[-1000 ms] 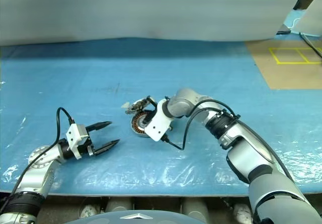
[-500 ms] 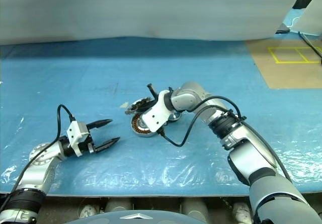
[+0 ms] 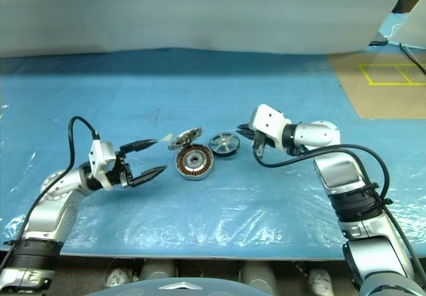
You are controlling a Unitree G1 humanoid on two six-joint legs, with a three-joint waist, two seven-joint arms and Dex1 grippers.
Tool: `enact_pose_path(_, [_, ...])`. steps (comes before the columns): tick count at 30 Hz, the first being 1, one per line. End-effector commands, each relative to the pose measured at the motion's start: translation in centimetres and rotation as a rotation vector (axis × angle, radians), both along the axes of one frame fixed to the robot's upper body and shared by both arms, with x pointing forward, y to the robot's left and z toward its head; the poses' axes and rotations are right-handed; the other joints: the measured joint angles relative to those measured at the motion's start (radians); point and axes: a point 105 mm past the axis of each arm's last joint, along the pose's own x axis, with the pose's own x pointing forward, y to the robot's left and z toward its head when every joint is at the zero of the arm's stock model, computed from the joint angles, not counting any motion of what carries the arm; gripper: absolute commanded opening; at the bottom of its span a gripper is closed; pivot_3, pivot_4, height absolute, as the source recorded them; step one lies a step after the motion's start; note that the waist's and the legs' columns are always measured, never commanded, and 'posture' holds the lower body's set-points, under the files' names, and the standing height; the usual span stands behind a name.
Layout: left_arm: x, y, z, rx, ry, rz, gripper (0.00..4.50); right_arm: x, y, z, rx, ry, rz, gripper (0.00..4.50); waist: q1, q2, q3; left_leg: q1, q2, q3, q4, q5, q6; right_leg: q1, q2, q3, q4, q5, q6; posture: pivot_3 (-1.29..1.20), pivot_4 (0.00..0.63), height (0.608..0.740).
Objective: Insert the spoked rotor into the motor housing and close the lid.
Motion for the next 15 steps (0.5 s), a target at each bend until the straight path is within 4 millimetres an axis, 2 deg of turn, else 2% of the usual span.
enact_pose_path(1, [-0.7,-1.3,0.8,-0.024,-0.006,-0.073,3.98,-0.2,1.1,1.1,-0.006,-0.033,0.070,1.54,-0.008,0.000,0.000,0.000,0.000,0.000,0.000,0.000,0.000,0.000,0.000,0.000,0.000,0.000,0.000,0.00,0.150,0.740])
enact_pose_path(4, [-1.4,-2.2,0.9,-0.023,0.023,-0.131,3.98,0.3,2.1,0.6,-0.038,-0.016,0.122,2.49,-0.015,0.000,0.000,0.000,0.000,0.000,0.000,0.000,0.000,0.000,0.000,0.000,0.000,0.002,0.003,0.00,0.150,0.740])
enact_pose_path(7, [-1.3,-2.2,1.1,-0.015,0.022,-0.133,3.98,0.8,2.6,0.1,-0.071,-0.010,0.155,3.52,-0.013,0.001,0.000,0.000,0.000,0.000,0.000,0.000,0.000,0.000,0.000,0.000,0.000,0.002,0.003,0.00,0.150,0.740])
enact_pose_path(10, [-1.1,-1.9,1.2,-0.005,0.014,-0.118,3.98,1.4,3.5,0.5,-0.025,0.026,0.180,3.52,-0.013,0.001,0.000,-0.001,0.000,0.000,0.000,0.000,0.000,0.000,0.000,-0.001,0.001,0.002,0.003,0.00,0.150,0.740])
enact_pose_path(15, [-1.3,-1.6,1.0,0.007,0.018,-0.105,3.98,2.0,4.6,0.3,-0.044,0.039,0.227,3.52,-0.012,0.001,0.000,-0.001,0.000,0.000,0.001,0.000,0.000,0.000,0.000,-0.001,0.002,0.002,0.003,0.00,0.150,0.740])
